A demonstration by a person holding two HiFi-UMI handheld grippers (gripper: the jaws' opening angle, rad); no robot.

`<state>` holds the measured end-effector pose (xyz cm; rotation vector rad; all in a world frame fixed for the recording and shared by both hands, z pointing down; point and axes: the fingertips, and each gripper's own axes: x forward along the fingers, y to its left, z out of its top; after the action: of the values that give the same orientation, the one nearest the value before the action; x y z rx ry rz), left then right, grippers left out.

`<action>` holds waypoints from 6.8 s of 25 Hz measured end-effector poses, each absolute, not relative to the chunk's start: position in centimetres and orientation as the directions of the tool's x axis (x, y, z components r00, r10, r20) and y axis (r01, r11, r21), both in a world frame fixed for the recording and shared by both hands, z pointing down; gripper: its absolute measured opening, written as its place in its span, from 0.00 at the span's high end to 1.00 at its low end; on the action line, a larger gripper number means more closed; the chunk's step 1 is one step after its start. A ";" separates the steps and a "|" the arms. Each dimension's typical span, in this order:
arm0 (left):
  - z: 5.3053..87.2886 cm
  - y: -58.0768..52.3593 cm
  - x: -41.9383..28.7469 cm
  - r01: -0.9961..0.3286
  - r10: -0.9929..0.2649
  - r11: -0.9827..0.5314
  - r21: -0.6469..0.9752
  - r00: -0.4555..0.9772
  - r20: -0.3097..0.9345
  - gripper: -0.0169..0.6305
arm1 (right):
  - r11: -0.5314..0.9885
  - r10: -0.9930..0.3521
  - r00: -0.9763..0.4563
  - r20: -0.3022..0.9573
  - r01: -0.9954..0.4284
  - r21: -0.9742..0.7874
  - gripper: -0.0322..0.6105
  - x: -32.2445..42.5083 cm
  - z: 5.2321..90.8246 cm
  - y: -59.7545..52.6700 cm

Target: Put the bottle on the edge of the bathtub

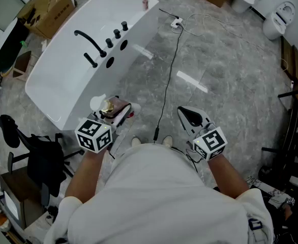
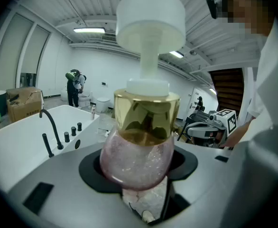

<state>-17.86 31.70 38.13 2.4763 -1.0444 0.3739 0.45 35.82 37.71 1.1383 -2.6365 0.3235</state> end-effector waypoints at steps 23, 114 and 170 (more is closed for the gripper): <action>42.5 21.3 -18.4 -0.705 -0.568 -0.637 0.311 0.702 0.428 0.60 | 0.692 -0.645 -0.690 0.330 -0.710 -0.133 0.86 -3.4 40.8 26.3; 67.6 -47.0 -18.1 -0.977 -0.805 -0.211 0.019 0.184 0.564 0.50 | 0.416 -0.685 -0.437 0.583 -0.891 -0.181 0.81 13.9 43.6 -20.4; 42.0 -4.5 1.6 -0.611 -0.508 -0.721 0.326 0.786 0.352 0.95 | 0.627 -0.709 -0.640 0.296 -0.764 -0.149 0.94 15.3 39.7 -1.2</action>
<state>1.65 -4.55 42.03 2.5485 -0.8424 0.3314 15.30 -1.22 39.66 1.2123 -2.6409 0.3875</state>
